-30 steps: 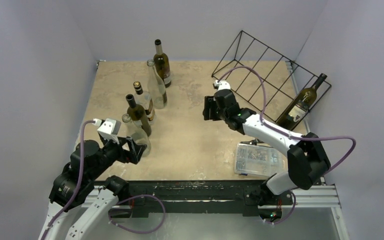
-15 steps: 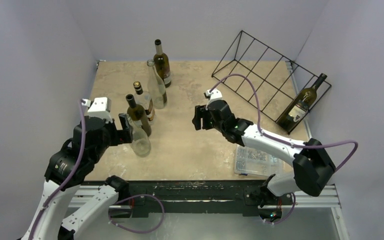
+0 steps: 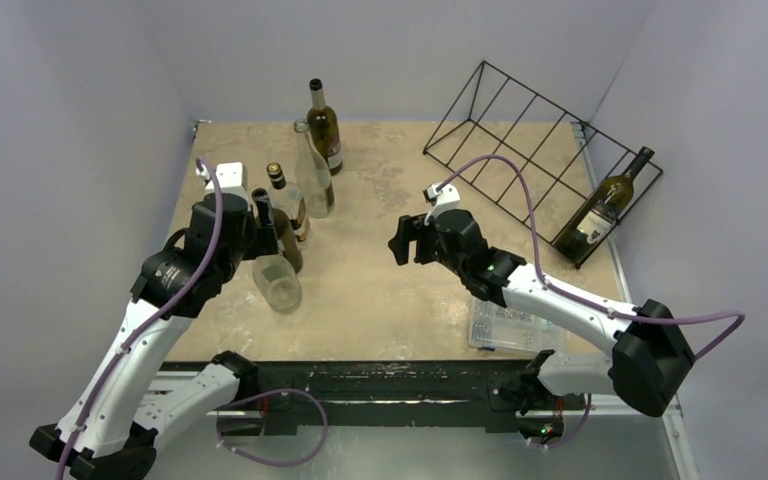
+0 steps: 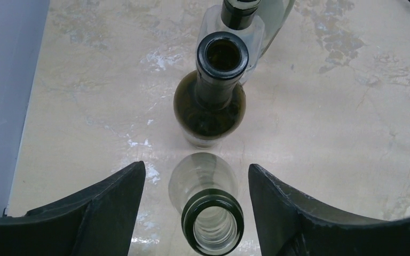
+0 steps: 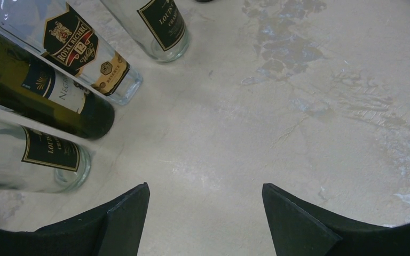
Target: Put the wine bottle on the wine rack
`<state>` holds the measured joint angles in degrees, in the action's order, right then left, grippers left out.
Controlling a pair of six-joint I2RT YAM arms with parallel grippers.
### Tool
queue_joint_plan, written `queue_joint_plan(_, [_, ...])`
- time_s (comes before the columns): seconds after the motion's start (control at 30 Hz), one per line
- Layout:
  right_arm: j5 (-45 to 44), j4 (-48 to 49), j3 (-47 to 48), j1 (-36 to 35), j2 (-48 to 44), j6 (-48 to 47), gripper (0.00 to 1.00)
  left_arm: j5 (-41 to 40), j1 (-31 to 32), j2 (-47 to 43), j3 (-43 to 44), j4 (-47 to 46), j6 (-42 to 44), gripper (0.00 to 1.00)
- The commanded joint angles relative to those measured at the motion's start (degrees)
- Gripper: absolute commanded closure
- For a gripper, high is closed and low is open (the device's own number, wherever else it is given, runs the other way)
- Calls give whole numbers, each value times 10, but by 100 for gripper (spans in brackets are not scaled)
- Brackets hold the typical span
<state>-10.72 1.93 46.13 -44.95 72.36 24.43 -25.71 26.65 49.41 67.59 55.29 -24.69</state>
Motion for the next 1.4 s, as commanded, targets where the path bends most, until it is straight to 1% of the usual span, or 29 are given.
queue_joint_plan(0.0, [2,24,-6,-1,-15,-6,18,17,-2,8,-5,-51,7,34])
queue_joint_plan(0.1, [1,25,-10,-1,-11,-2,18,22,-2,11,-13,-52,3,38])
queue_joint_plan(0.27, [3,29,-12,-1,-4,-1,17,21,-1,1,-31,-53,2,40])
queue_joint_plan(0.4, [6,33,-7,0,1,-2,13,19,-1,-7,-43,-50,7,40])
queue_joint_plan(0.5, [10,37,-3,-1,4,-3,11,20,-1,-10,-54,-49,11,43])
queue_joint_plan(0.67, [19,33,9,-1,13,-8,7,23,-1,-18,-63,-47,19,54])
queue_joint_plan(0.7, [23,35,11,-2,14,-9,3,25,-1,-21,-63,-48,22,56])
queue_joint_plan(0.73, [25,37,12,-1,14,-10,1,26,-1,-24,-63,-49,25,59])
queue_joint_plan(0.9, [30,41,14,-2,9,-10,1,27,-1,-25,-63,-51,35,73])
queue_joint_plan(1.13, [37,34,11,-2,2,-7,1,53,-1,-25,-52,-47,40,98])
queue_joint_plan(1.17, [39,32,12,-2,2,-7,1,56,-1,-25,-50,-46,41,100])
queue_joint_plan(1.37, [54,32,15,-5,0,-4,1,93,-1,-23,-27,-34,45,100])
